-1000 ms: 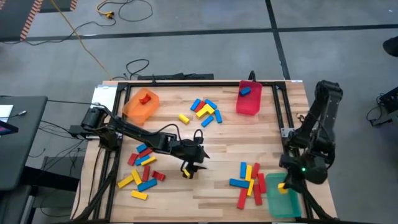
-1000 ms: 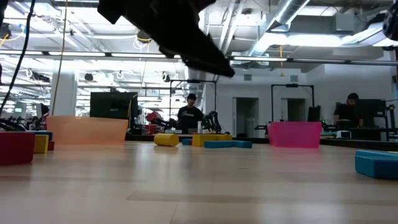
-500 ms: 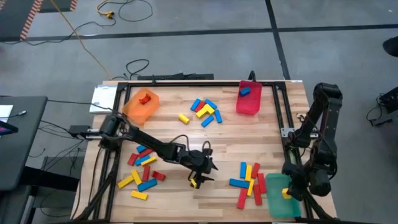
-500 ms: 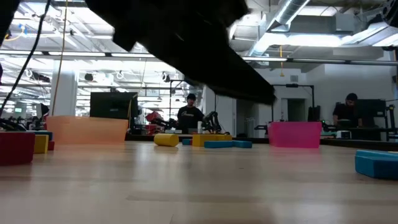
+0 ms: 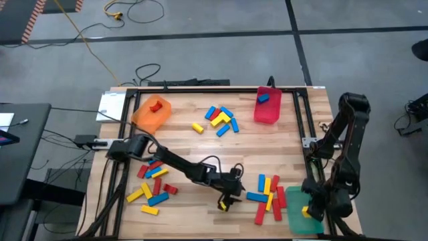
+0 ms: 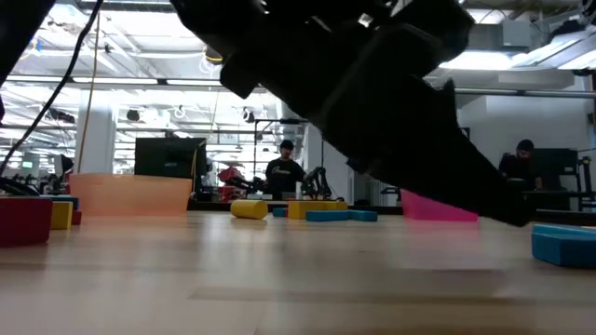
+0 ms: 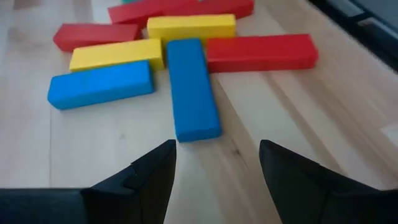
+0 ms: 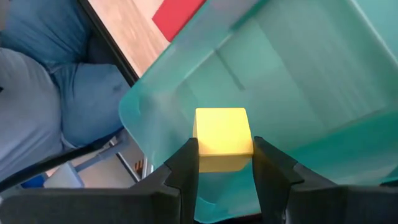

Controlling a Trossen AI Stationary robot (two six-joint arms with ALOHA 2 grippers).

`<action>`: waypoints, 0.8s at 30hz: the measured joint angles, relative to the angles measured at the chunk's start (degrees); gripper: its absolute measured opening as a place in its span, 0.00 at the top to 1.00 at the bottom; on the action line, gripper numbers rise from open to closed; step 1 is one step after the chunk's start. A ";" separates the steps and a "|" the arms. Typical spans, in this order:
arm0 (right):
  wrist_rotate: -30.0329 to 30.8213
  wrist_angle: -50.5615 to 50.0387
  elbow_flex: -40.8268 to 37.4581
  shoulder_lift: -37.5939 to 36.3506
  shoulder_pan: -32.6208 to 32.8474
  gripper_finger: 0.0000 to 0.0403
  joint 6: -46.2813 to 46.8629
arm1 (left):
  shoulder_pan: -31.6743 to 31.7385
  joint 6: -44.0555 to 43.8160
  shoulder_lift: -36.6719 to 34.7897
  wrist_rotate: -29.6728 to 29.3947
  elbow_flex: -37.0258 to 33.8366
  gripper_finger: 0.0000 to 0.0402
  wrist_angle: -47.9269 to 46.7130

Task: Sort blocks
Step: Put the yellow block into the green bin, then put the red block into the orange bin

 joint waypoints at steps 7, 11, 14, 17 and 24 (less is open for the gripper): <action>-0.15 0.81 0.00 2.12 -0.07 0.66 -0.15 | -0.04 0.05 1.01 -0.77 2.36 0.43 1.01; -0.26 0.85 0.00 2.21 -0.62 0.64 -0.60 | 0.00 0.04 1.11 -0.77 2.36 0.43 2.02; -0.48 0.85 0.00 2.19 -1.15 0.57 -1.40 | 0.07 0.05 1.03 -0.74 2.36 0.43 2.41; -0.50 0.83 0.00 2.19 -1.53 0.48 -1.68 | 0.18 0.05 1.05 -0.16 2.36 0.43 2.31; -0.63 0.79 0.00 1.74 -1.89 0.33 -1.43 | 0.31 0.16 1.05 1.27 2.34 0.43 1.83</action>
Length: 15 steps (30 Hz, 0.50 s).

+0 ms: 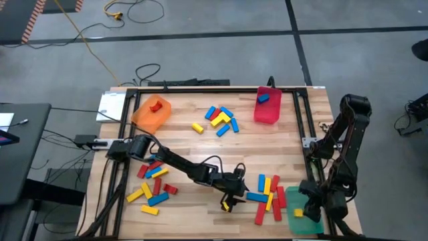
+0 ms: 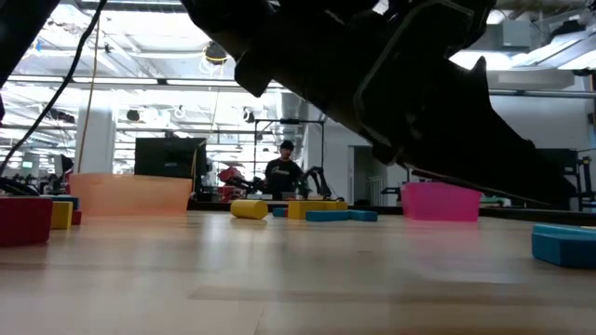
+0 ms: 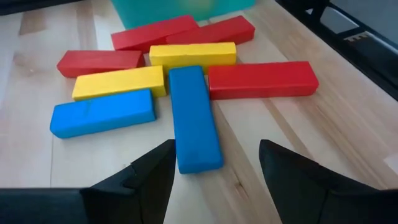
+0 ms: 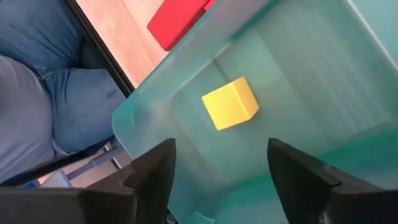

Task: Sort blocks
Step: Put the red block into the orange bin

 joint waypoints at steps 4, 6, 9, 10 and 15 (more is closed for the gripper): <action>-0.02 -0.13 0.40 -0.45 -1.00 0.32 -0.30 | 0.00 0.48 0.00 0.00 0.00 0.43 0.17; 0.00 0.03 1.14 -0.45 -2.07 0.31 -1.90 | 0.00 0.50 0.00 0.00 0.00 0.43 -0.20; 0.00 -0.20 2.12 -0.45 -4.42 0.31 -5.55 | 0.17 0.95 0.00 -0.01 0.00 0.43 -1.77; 0.01 -0.43 2.52 -0.45 -5.26 0.31 -7.03 | 0.30 1.09 0.00 -0.03 0.00 0.43 -2.62; 0.02 -1.49 3.96 -0.45 -10.09 0.31 -16.19 | 1.62 0.54 0.00 -0.87 -0.04 0.43 -8.60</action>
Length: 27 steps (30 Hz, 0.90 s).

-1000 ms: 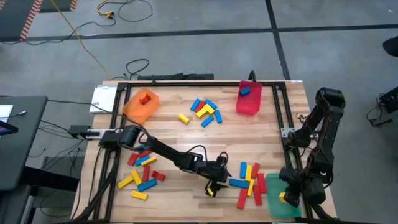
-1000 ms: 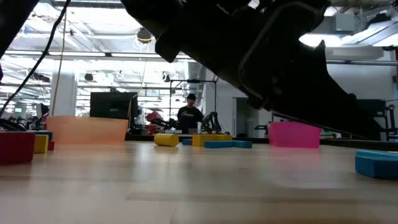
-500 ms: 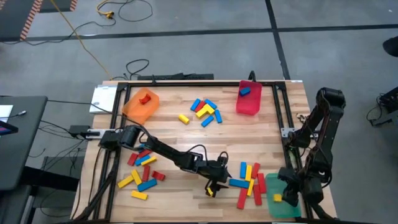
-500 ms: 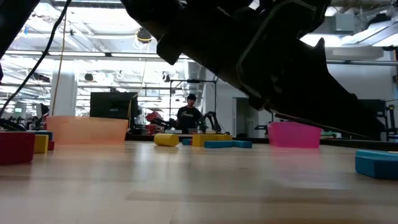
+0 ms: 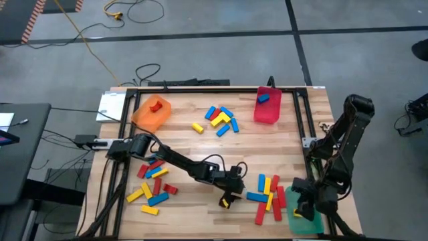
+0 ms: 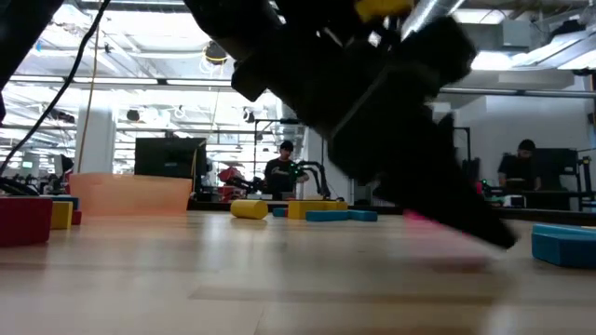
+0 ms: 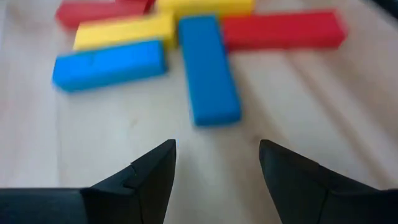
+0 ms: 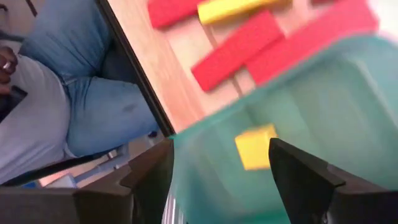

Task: Sort blocks
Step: Put the red block into the orange bin

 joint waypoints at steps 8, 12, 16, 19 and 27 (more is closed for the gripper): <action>0.39 0.02 0.34 0.67 -9.70 0.31 -19.57 | 1.09 -0.84 -1.45 0.35 0.13 0.43 -9.32; 0.44 -0.06 0.34 3.12 -14.76 0.31 -31.75 | 1.14 0.15 -3.18 0.20 0.03 0.43 -12.91; 0.42 -0.31 0.34 6.69 -19.50 0.31 -44.36 | 1.16 0.80 -5.03 0.01 -0.09 0.43 -15.67; -0.25 -1.64 0.34 9.12 -22.24 0.31 -51.65 | 1.16 1.09 -5.68 -0.01 -0.04 0.43 -18.54; -2.58 -12.83 0.34 12.91 -25.66 0.31 -63.36 | 1.07 -0.05 -5.90 0.06 -1.33 0.43 -24.09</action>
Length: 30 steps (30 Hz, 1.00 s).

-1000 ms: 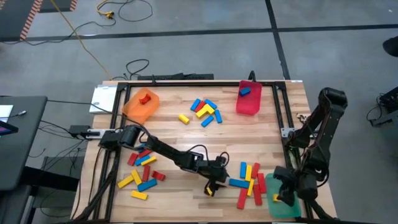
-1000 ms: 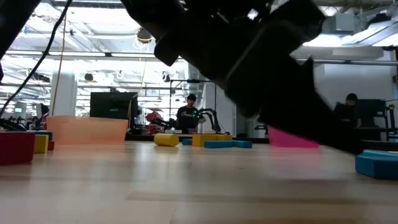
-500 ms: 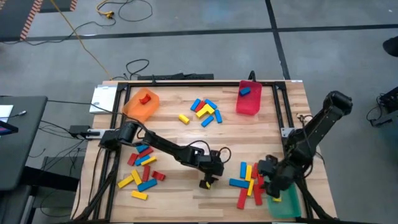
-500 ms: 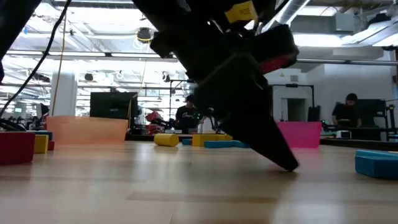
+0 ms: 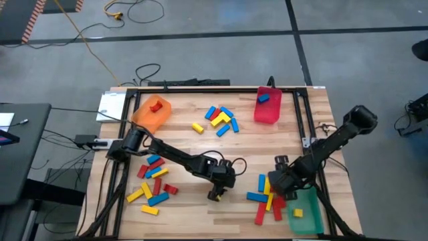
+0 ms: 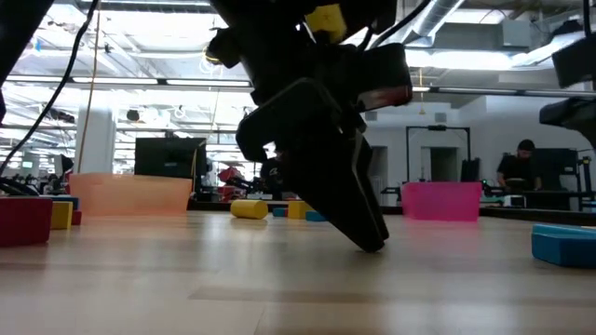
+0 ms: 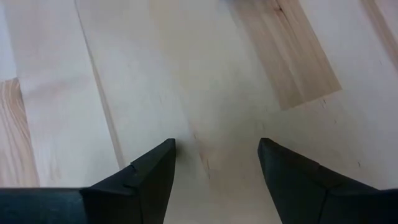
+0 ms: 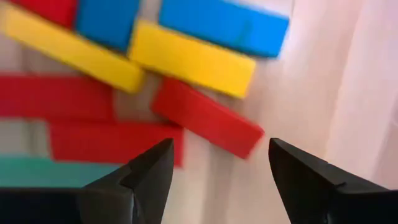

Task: Sort blocks
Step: Put the red block into the orange bin

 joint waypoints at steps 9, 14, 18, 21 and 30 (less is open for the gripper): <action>-0.12 -1.37 -0.02 -0.02 -3.15 0.32 -9.89 | -0.07 -0.53 -0.04 0.13 -0.96 0.43 1.35; -0.20 0.61 -0.02 -0.01 -4.12 0.32 -15.46 | -0.07 -0.45 0.01 0.50 -1.00 0.43 1.45; -0.22 0.37 -0.11 -0.01 -4.08 0.32 -18.90 | -0.07 -0.45 0.07 0.52 -1.03 0.43 1.45; -0.24 0.61 -0.52 -0.04 -4.09 0.32 -20.50 | -0.07 -0.45 0.11 0.52 -1.03 0.43 1.46; -1.86 6.25 -5.05 0.29 -4.40 0.32 -22.49 | -0.09 -0.47 0.17 0.55 -1.07 0.43 1.62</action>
